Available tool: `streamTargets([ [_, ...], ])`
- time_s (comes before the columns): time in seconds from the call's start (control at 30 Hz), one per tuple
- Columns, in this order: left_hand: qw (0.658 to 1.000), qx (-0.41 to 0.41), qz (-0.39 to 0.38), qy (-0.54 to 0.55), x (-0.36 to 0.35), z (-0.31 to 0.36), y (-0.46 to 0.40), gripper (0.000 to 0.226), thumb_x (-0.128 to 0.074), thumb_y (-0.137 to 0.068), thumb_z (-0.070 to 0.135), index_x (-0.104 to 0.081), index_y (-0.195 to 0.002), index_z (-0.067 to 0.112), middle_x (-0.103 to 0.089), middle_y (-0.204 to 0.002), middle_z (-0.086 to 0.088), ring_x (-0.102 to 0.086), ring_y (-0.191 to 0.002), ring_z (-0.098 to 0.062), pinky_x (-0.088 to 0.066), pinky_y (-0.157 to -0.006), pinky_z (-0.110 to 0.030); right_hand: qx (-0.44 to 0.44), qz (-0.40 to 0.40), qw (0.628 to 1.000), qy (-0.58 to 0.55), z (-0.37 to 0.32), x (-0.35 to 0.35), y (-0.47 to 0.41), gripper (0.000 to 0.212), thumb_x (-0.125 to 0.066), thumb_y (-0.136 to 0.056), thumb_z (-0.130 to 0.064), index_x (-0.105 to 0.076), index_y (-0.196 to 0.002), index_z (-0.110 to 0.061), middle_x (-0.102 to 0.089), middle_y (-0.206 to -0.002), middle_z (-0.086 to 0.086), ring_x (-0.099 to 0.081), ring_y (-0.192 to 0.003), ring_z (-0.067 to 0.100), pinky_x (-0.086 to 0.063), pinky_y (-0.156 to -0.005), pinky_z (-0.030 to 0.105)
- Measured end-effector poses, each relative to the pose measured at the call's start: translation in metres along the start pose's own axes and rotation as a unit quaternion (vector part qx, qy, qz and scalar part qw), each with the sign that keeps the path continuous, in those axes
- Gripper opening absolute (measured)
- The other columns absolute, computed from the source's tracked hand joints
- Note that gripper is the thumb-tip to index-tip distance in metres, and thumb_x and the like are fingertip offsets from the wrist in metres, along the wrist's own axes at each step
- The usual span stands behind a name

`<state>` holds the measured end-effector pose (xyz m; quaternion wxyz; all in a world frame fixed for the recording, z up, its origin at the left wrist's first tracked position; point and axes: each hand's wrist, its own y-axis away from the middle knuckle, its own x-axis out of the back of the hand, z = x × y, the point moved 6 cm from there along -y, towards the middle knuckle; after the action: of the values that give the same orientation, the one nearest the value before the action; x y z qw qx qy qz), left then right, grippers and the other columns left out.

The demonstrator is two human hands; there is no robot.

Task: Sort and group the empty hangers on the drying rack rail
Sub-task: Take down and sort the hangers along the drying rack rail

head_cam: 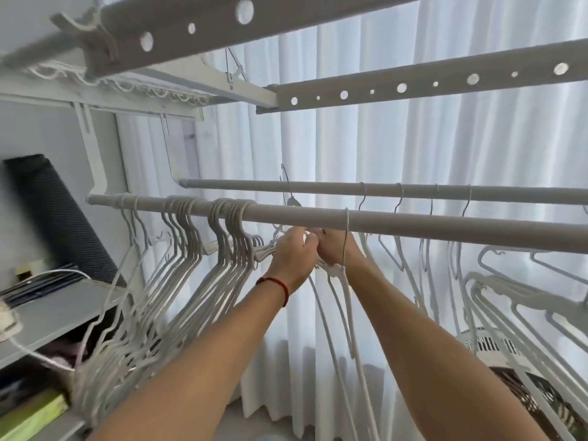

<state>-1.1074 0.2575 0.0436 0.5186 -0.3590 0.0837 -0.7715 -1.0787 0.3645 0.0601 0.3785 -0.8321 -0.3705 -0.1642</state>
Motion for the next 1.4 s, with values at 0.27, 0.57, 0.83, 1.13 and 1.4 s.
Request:
streamTargets([
  [0.27,1.0,0.007,-0.01,0.014,0.008,-0.013,0.002,0.037,-0.044,-0.1,0.023,-0.059,-0.132,0.014,-0.062,-0.131,-0.008,-0.054,-0.122,-0.024,-0.042,-0.1,-0.034,-0.078,-0.002,0.997,0.028,0.025,-0.022,-0.003,0.031,-0.046,-0.101,-0.027,-0.055,-0.075,-0.014,-0.062,-0.084,0.007,-0.055,-0.069,0.02,-0.035,-0.056,0.029],
  [0.57,0.993,-0.043,-0.084,-0.073,-0.02,-0.015,0.019,0.035,-0.043,-0.098,0.01,-0.061,-0.128,0.004,-0.063,-0.129,-0.017,-0.055,-0.122,-0.031,-0.043,-0.103,-0.041,-0.171,-0.031,0.981,0.085,0.059,-0.019,0.006,0.024,-0.05,-0.1,-0.018,-0.059,-0.084,-0.003,-0.061,-0.088,0.014,-0.058,-0.079,0.025,-0.034,-0.051,0.028],
  [0.83,0.993,0.046,-0.096,0.042,-0.041,-0.01,0.013,0.031,-0.038,-0.103,0.024,-0.065,-0.106,0.009,-0.065,-0.108,-0.012,-0.06,-0.104,-0.03,-0.049,-0.09,-0.04,-0.156,0.046,0.986,0.037,0.07,0.01,0.022,0.034,-0.048,-0.095,-0.023,-0.071,-0.079,-0.004,-0.073,-0.085,0.016,-0.069,-0.079,0.031,-0.053,-0.071,0.039],
  [1.13,0.884,0.289,-0.101,0.354,-0.078,-0.001,0.0,0.014,-0.051,-0.087,-0.005,-0.061,-0.096,0.0,-0.055,-0.065,-0.016,-0.054,-0.049,-0.025,-0.053,-0.048,-0.03,-0.161,-0.005,0.978,-0.135,0.067,0.02,0.053,0.041,-0.051,-0.092,-0.009,-0.065,-0.054,-0.016,-0.066,-0.05,-0.002,-0.064,-0.049,0.013,-0.042,-0.042,0.021],
  [1.4,0.915,0.223,-0.099,0.321,-0.064,-0.009,0.014,0.015,-0.056,-0.084,0.006,-0.063,-0.089,-0.006,-0.063,-0.065,-0.018,-0.063,-0.051,-0.027,-0.056,-0.05,-0.034,-0.116,0.067,0.986,-0.097,0.05,0.038,0.083,0.03,-0.052,-0.095,-0.015,-0.071,-0.073,-0.01,-0.063,-0.05,-0.006,-0.058,-0.044,0.003,-0.039,-0.04,0.016],
])
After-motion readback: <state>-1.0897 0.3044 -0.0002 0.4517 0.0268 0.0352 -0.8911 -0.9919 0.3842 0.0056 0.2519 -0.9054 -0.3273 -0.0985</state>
